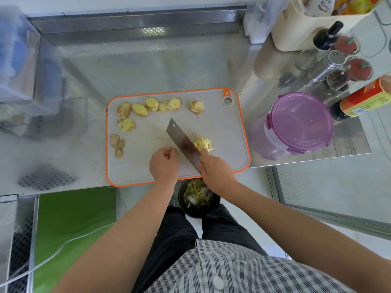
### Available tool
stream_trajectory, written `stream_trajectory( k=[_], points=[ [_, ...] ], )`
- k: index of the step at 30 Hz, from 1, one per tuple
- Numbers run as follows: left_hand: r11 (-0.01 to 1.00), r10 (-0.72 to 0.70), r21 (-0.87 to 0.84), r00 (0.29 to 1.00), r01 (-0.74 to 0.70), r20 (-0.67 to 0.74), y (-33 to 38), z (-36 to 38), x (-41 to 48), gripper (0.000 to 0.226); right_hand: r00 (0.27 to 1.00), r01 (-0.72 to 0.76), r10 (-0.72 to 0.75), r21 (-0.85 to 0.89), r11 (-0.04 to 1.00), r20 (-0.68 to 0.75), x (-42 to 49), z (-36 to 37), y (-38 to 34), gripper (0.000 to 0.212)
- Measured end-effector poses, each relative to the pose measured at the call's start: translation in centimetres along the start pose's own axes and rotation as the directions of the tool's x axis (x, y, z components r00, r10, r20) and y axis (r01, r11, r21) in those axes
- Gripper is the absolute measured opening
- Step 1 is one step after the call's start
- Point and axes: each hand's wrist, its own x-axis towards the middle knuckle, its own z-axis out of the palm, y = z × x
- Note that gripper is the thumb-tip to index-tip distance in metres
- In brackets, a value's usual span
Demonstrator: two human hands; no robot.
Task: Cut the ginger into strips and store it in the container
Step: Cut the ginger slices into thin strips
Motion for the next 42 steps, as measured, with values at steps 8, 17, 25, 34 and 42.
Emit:
stream_trajectory(
  k=[8,17,25,34,42],
  points=[
    [0.98,0.149,0.115,0.982,-0.162,0.118,2.6,2.7,-1.2,0.019,0.975,-0.099,0.118,0.111,0.989,-0.19,-0.2,-1.7,3.7,0.003],
    [0.961,0.201,0.166,0.971,-0.221,0.127,3.6,3.5,0.1,0.018,0.935,-0.184,0.235,0.2,0.962,-0.266,0.4,-1.9,5.9,0.013],
    [0.871,0.4,0.278,0.913,-0.405,0.076,6.5,4.5,2.6,0.028,0.927,-0.203,0.271,0.261,0.944,-0.259,2.2,-3.3,6.2,0.01],
    [0.326,0.568,0.599,0.659,-0.731,0.494,10.3,6.7,8.1,0.048,0.949,-0.126,0.203,0.301,0.945,-0.242,3.7,-4.9,6.1,0.013],
    [0.143,0.596,0.624,0.57,-0.768,0.565,9.1,5.0,7.5,0.024,0.953,-0.129,0.208,0.326,0.937,-0.221,3.6,-4.6,5.5,0.008]
  ],
)
